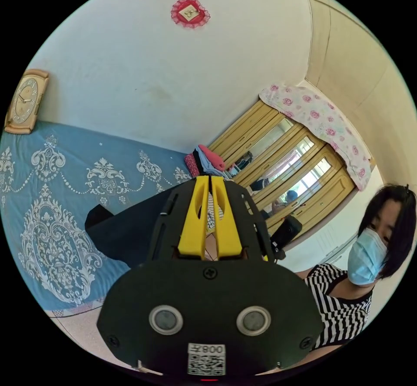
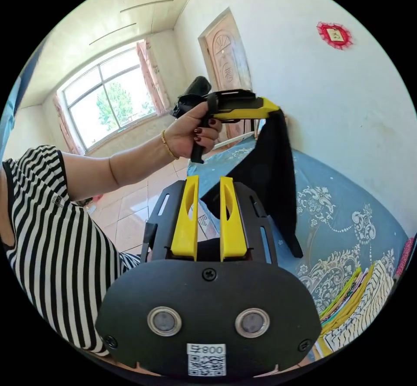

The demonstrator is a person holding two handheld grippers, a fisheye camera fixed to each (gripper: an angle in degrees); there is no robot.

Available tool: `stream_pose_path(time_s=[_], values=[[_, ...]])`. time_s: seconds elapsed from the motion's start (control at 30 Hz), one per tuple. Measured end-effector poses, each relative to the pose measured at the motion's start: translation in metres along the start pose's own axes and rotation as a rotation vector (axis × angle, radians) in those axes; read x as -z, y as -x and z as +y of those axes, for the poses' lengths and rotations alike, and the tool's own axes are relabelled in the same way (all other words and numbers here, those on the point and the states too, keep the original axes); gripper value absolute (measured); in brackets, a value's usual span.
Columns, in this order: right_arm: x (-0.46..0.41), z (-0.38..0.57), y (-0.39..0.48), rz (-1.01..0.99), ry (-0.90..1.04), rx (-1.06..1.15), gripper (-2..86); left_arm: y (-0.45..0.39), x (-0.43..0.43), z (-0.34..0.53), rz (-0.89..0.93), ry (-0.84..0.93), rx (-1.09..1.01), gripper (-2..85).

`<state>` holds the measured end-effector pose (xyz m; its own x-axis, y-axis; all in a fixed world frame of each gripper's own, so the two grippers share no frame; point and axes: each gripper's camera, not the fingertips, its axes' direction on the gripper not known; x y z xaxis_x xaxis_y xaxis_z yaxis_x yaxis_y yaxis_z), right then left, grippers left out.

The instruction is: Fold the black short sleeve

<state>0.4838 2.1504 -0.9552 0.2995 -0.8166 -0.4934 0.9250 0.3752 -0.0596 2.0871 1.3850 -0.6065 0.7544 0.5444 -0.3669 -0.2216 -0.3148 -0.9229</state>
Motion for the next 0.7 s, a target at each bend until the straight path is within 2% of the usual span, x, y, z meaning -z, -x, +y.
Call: stream_pose_path(time_s=[0.1,0.27,0.4,0.57,0.7], values=[[-0.023,-0.016,0.027,0.017,0.026,-0.014,8.2,-0.015,0.014,0.004,0.024,-0.020,0.002,0.9],[-0.060,-0.020,0.025,0.230,0.084,-0.127,9.2,-0.036,0.024,0.007,0.079,-0.032,0.007,0.9],[-0.078,-0.015,0.007,0.213,0.109,-0.224,10.8,-0.052,0.028,0.007,0.110,-0.046,0.011,0.8],[-0.100,-0.008,0.001,0.302,0.139,-0.266,11.2,-0.066,0.032,0.010,0.143,-0.066,0.033,0.8],[-0.098,-0.007,0.007,0.311,0.088,-0.278,10.8,-0.077,0.033,0.013,0.147,-0.072,0.050,0.8]])
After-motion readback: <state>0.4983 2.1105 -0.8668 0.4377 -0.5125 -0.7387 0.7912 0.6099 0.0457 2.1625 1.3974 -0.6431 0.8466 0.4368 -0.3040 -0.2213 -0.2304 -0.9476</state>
